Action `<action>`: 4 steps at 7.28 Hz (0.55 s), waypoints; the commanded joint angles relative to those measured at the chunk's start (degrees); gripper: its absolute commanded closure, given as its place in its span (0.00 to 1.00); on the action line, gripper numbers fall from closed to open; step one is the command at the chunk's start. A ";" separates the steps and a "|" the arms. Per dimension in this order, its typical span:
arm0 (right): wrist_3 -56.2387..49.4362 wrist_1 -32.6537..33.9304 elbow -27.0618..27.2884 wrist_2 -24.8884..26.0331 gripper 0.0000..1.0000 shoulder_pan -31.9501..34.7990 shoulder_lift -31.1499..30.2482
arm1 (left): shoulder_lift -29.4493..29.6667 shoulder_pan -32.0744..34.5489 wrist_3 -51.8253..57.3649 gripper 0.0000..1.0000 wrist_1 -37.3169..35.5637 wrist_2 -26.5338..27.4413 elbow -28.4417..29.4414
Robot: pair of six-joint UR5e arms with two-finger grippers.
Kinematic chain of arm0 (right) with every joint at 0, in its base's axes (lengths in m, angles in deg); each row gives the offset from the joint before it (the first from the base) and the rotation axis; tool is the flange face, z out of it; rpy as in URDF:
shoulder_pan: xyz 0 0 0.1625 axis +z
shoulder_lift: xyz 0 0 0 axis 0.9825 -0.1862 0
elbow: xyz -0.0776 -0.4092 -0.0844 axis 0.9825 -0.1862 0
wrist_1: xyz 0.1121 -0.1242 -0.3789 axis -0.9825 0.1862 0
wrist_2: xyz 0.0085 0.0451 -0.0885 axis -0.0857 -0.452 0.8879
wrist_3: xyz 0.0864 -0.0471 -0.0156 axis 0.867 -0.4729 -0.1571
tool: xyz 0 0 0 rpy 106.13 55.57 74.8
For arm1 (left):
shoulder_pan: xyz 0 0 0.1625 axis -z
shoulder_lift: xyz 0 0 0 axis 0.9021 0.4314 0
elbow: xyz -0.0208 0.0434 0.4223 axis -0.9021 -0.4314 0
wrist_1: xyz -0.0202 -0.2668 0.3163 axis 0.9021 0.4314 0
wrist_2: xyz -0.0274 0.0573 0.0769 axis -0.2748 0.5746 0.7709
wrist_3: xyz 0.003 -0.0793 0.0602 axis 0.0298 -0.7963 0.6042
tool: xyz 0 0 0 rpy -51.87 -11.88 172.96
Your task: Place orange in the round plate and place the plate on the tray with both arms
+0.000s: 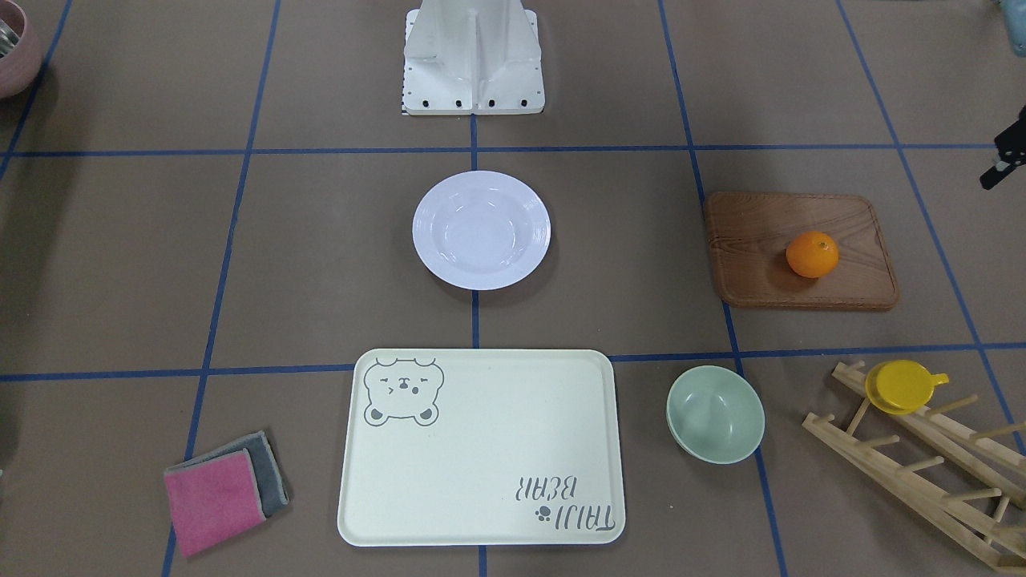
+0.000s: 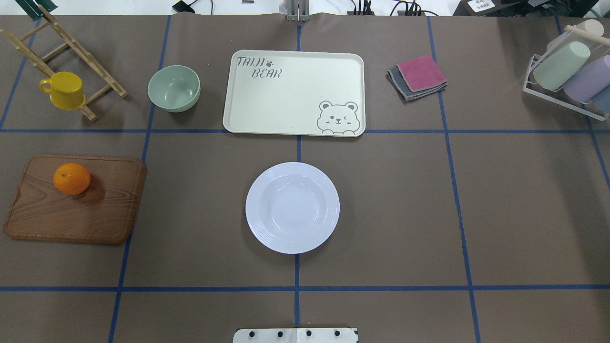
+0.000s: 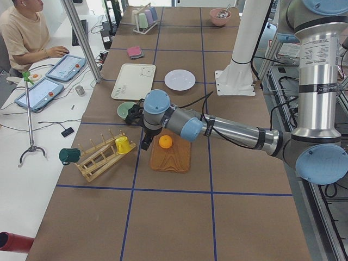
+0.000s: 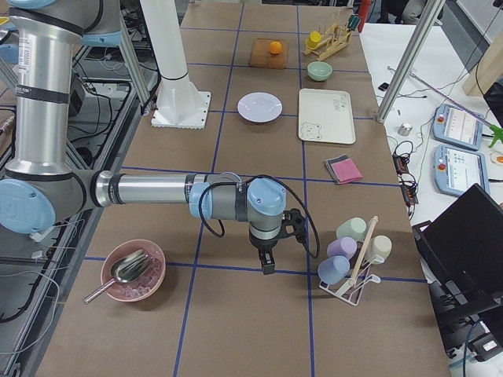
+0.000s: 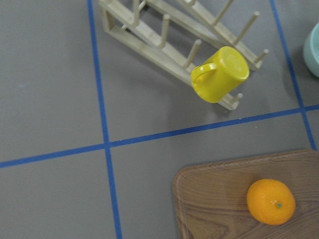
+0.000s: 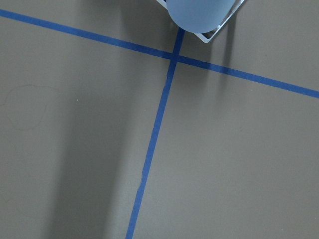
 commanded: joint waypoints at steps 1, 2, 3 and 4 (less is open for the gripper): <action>0.16 0.06 0.24 -0.06 0.00 -0.06 0.03 | -0.14 -10.74 -8.46 0.00 4.09 6.35 0.20; 0.08 -0.03 0.33 -0.41 0.00 -0.06 -0.06 | -0.14 -13.39 -13.36 0.00 4.19 6.55 0.20; 0.07 0.06 0.07 -0.50 0.00 -0.15 -0.06 | -0.32 -16.81 -17.50 0.00 5.84 9.77 0.37; 0.07 0.06 -0.02 -0.50 0.00 -0.32 0.03 | -0.23 -20.16 -23.72 0.00 7.34 12.33 0.38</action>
